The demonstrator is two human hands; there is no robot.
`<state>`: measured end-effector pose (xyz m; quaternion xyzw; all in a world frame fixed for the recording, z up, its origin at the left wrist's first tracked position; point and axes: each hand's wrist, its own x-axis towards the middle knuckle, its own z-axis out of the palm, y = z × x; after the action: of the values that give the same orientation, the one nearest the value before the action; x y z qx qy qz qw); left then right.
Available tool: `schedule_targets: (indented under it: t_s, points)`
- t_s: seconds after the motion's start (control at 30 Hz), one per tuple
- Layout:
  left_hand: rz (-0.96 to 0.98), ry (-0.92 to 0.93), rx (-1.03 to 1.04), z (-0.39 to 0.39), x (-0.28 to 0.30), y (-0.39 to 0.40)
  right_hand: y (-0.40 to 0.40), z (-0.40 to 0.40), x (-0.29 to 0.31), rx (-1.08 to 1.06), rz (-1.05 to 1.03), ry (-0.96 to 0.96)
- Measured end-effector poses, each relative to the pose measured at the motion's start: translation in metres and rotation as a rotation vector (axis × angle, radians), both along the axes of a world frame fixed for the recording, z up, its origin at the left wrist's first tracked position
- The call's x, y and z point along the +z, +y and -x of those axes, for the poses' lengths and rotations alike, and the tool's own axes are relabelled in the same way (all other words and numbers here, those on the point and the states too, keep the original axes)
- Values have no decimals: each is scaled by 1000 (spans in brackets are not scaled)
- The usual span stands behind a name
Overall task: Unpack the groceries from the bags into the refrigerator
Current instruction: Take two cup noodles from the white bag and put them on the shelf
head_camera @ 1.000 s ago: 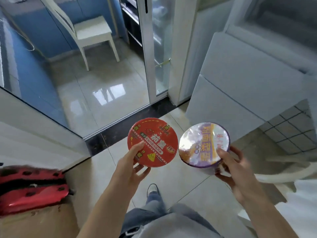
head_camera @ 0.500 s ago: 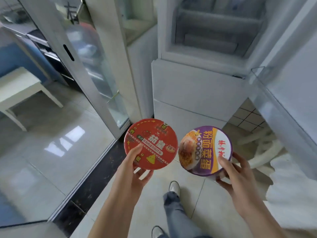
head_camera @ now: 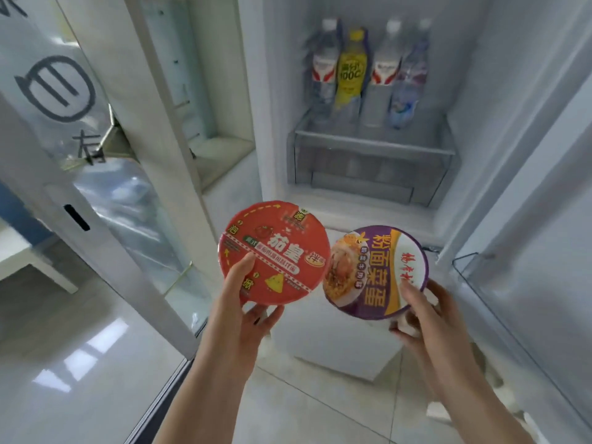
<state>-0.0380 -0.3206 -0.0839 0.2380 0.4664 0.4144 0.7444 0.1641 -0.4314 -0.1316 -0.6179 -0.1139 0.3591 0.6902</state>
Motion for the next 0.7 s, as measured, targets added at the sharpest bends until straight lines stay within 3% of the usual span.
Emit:
schedule_targets:
  t_s: [0.23,0.7]
  points:
    - [-243,6,-81,-53,56,82,70,-37,68,-126,-172,-91]
    - [-532,-211,-334,-124,165,227,179,-72,171,-403,-437,-202]
